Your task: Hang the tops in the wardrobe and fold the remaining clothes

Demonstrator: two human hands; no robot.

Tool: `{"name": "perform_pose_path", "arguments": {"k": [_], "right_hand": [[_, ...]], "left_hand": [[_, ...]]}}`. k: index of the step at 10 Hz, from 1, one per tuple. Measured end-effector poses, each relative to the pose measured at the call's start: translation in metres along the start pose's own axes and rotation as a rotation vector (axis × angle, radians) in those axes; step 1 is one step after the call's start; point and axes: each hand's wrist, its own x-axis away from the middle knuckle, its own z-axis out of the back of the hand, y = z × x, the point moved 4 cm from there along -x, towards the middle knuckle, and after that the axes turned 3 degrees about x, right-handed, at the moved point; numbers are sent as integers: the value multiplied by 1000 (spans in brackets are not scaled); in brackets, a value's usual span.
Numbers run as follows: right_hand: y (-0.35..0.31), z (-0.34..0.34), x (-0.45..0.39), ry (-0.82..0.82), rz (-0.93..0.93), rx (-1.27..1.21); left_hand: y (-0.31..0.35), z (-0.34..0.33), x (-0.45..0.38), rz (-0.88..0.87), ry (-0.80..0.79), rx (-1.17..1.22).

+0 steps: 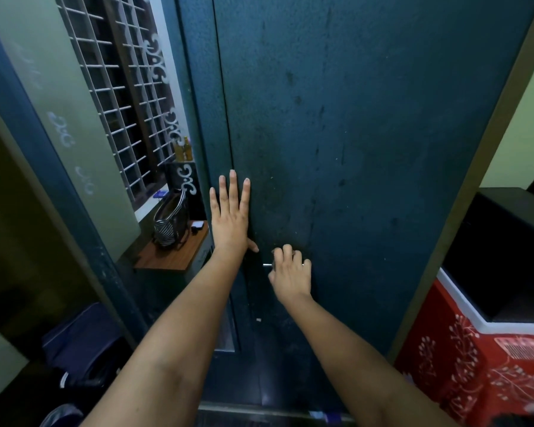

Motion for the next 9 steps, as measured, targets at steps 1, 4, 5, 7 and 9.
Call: {"name": "perform_pose_path", "arguments": {"k": [1,4,5,7,9], "right_hand": [[-1,5,-2,25,83,86],[-7,10,-5,-40,240,247],[1,17,-6,-118,361,273],[35,72,-10,-55,321,87],[81,145,-19,-249,-134,-377]], "left_hand": [[-1,-1,-2,-6,-3,-4],[-1,1,2,12,-44,-12],[1,9,6,31,-67,-2],[0,22,20,-4,-179,110],[-6,63,23,-149,-393,505]]}}
